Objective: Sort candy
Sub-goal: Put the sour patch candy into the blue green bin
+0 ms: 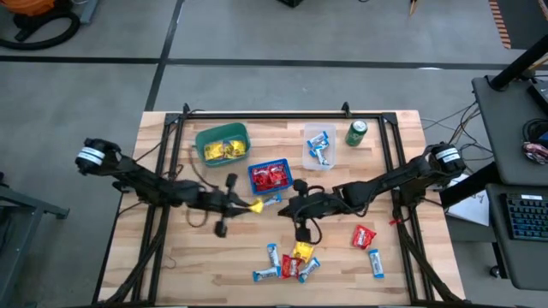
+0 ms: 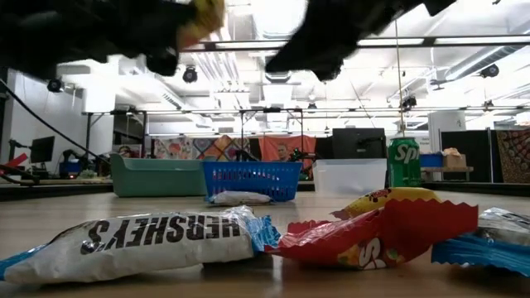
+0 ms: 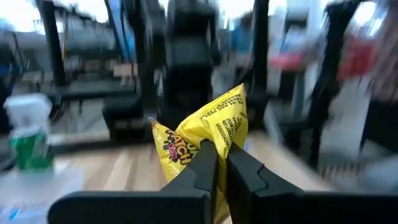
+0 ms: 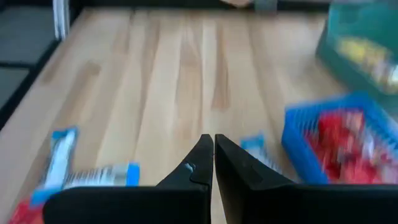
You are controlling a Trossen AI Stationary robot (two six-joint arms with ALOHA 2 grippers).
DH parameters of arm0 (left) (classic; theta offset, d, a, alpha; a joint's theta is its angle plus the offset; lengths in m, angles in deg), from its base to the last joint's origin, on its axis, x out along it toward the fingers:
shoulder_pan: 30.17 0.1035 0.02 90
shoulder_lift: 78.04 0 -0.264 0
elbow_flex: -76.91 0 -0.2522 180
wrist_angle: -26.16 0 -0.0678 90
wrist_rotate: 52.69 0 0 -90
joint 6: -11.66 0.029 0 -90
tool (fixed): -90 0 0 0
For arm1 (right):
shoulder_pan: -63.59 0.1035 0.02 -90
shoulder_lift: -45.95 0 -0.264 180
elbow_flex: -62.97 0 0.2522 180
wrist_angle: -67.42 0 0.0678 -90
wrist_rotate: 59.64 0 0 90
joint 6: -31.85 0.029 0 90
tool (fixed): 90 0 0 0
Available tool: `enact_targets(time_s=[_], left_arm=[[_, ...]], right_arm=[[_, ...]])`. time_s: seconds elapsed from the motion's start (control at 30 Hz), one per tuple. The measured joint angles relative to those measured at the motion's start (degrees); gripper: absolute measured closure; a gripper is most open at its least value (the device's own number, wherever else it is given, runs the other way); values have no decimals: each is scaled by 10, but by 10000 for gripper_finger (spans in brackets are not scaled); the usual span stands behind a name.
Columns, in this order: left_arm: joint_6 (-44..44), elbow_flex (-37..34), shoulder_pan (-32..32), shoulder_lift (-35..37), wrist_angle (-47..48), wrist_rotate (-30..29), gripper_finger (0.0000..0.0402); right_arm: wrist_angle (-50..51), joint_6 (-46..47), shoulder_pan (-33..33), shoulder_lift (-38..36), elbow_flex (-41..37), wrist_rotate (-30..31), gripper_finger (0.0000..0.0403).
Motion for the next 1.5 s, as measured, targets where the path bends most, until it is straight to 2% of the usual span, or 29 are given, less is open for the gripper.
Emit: enact_targets(time_s=[0.13, 0.23, 0.3, 0.47, 0.63, 0.77, 0.87, 0.97, 1.03, 1.13, 1.23, 1.3, 1.4, 1.5], left_arm=[[-38, -57, -9, -3, -158, 25, 401], [-55, -79, -18, -23, -230, 75, 402], [-68, -80, -25, -34, -233, 101, 402], [-82, -61, -41, -75, -229, 101, 401], [-83, -40, -45, -119, -233, 101, 401], [-101, -28, -45, -142, -234, 98, 401], [-111, -20, -45, -158, -231, 97, 401], [-112, -8, -45, -172, -233, 96, 401], [-115, 5, -45, -183, -234, 95, 401], [-119, 17, -45, -189, -234, 95, 401], [-126, 30, -45, -191, -229, 95, 401], [-131, 42, -46, -191, -222, 96, 401], [-144, 50, -46, -193, -210, 96, 401], [-158, 51, -46, -193, -210, 95, 401]], right_arm=[[-140, -72, 0, 31, -1, 7, 394], [-221, -119, 4, 55, -1, -6, 394], [-260, -147, 6, 64, -1, -12, 394], [-368, -170, 6, 82, 0, -24, 393], [-326, -182, 6, 80, 17, -43, 363], [-232, -186, 11, 68, 43, -42, 302], [-197, -186, 14, 67, 66, -44, 243], [-164, -191, 15, 70, 87, -72, 188], [-131, -191, 15, 71, 97, -102, 161], [-111, -186, 15, 71, 105, -112, 142], [-115, -181, 14, 77, 111, -112, 146], [-107, -181, 12, 79, 109, -112, 163], [-105, -181, 11, 83, 110, -112, 212], [-103, -179, 11, 83, 111, -115, 284]])
